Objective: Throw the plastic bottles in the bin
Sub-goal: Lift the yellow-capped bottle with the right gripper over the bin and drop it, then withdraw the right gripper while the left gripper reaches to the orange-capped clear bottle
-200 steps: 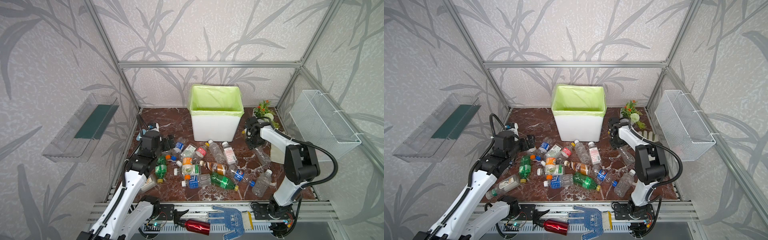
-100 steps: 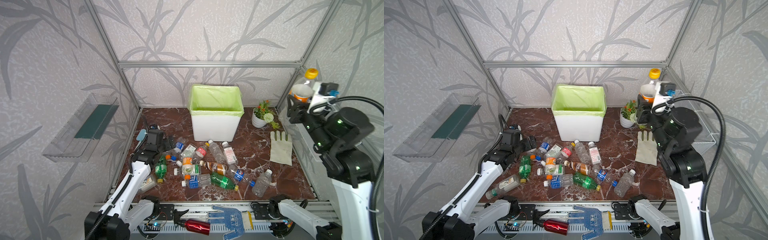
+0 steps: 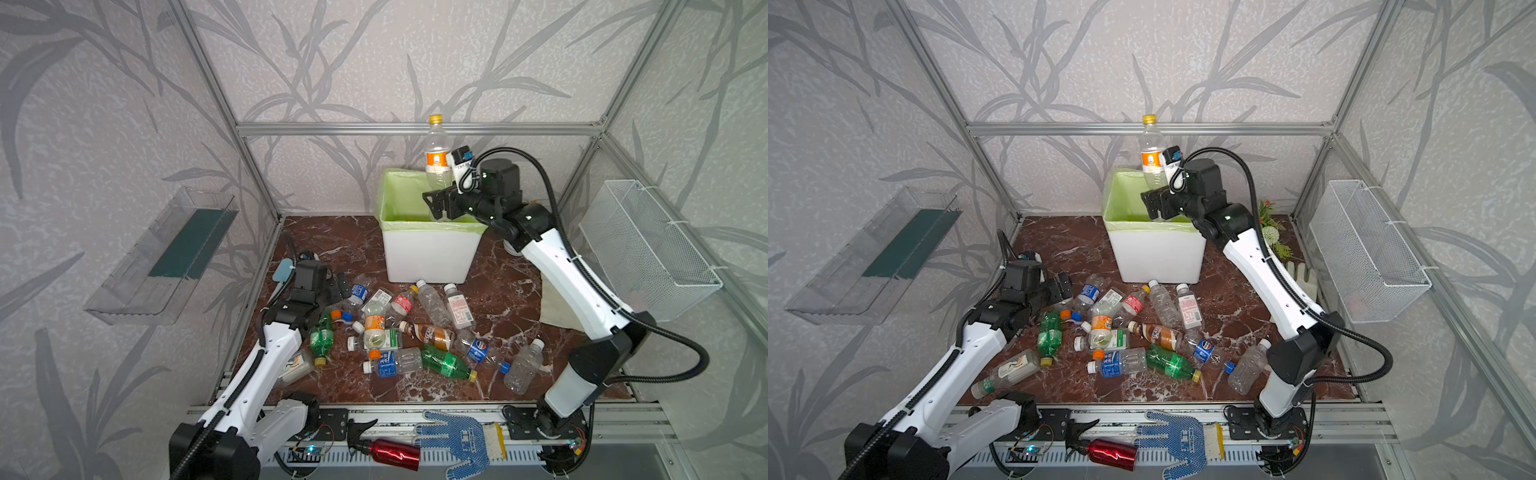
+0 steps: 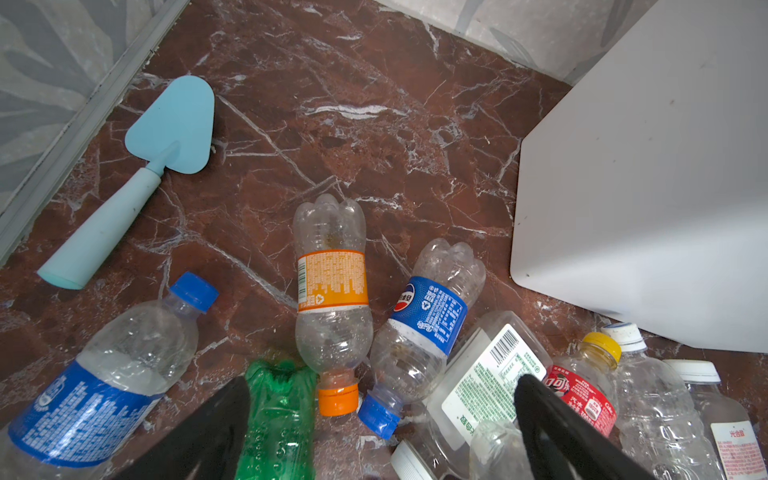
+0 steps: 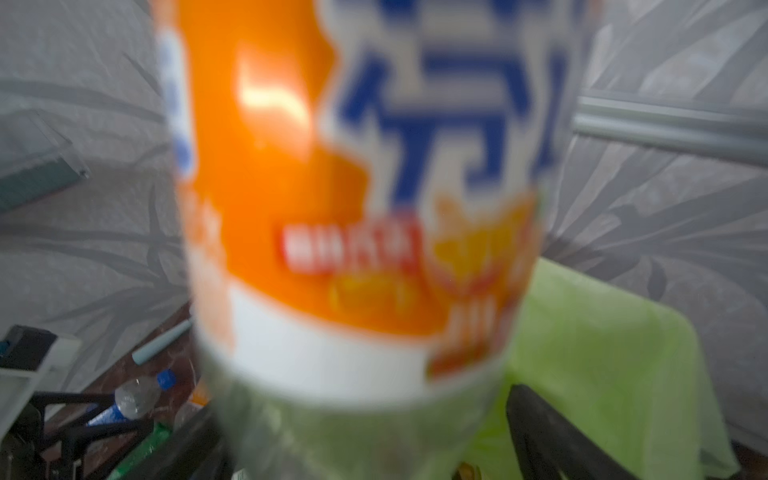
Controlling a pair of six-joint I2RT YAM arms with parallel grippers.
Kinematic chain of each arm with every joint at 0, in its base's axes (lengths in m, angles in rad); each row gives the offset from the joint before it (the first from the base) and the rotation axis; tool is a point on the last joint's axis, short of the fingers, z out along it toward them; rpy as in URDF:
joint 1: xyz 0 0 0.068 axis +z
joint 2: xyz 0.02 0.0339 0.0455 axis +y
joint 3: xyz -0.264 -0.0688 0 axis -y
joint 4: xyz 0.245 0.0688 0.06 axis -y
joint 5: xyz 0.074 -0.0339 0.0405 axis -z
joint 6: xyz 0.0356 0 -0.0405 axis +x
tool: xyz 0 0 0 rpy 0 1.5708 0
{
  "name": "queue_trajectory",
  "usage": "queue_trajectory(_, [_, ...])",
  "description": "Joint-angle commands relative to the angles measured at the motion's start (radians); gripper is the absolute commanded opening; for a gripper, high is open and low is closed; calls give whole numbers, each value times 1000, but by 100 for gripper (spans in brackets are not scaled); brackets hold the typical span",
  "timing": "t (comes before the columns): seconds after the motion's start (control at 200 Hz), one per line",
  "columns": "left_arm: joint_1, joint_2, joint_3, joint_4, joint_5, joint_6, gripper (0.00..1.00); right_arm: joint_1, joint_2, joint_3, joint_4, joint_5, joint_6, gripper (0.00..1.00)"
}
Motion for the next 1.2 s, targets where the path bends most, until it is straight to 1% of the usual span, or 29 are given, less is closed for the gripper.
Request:
queue_trajectory(0.0, [4,-7,29,-52,-24,-11,99,-27,-205,37,61,111,-62,99])
queue_trajectory(0.08, [4,-12,29,-51,-30,-17,99,-53,-273,4,82,105,-59,99])
queue_trajectory(0.17, [3,-10,28,-46,-28,-18,99,-76,-318,-37,85,107,-63,99])
queue_trajectory(0.295, [3,19,45,-62,-25,-14,99,-114,-337,-86,69,109,-60,99])
queue_trajectory(0.425, [3,37,59,-60,-42,-12,99,-161,-362,-151,93,58,-31,99])
queue_trajectory(0.53, [4,62,66,-44,-48,0,99,-183,-374,-194,88,50,-33,99])
queue_trajectory(0.62, [4,128,91,-49,-15,26,99,-217,-408,-294,101,30,-12,99])
queue_trajectory(0.76, [4,279,178,-88,28,64,99,-286,-464,-523,141,-19,42,99])
queue_trajectory(0.82, [4,338,217,-108,37,86,97,-321,-480,-612,148,-39,72,99])
queue_trajectory(0.86, [4,375,243,-137,19,93,97,-344,-490,-669,155,-56,88,99])
queue_trajectory(0.905, [4,413,271,-179,-40,75,97,-360,-502,-725,160,-57,95,99])
queue_trajectory(0.95, [6,453,295,-221,-94,60,97,-372,-517,-774,156,-48,95,99])
queue_trajectory(1.01, [8,494,317,-252,-135,61,97,-386,-538,-838,155,-35,92,99])
queue_trajectory(1.07, [14,527,328,-255,-141,53,97,-401,-557,-892,156,-28,90,99])
queue_trajectory(1.195, [29,592,360,-241,-104,23,94,-446,-579,-981,163,-49,116,99])
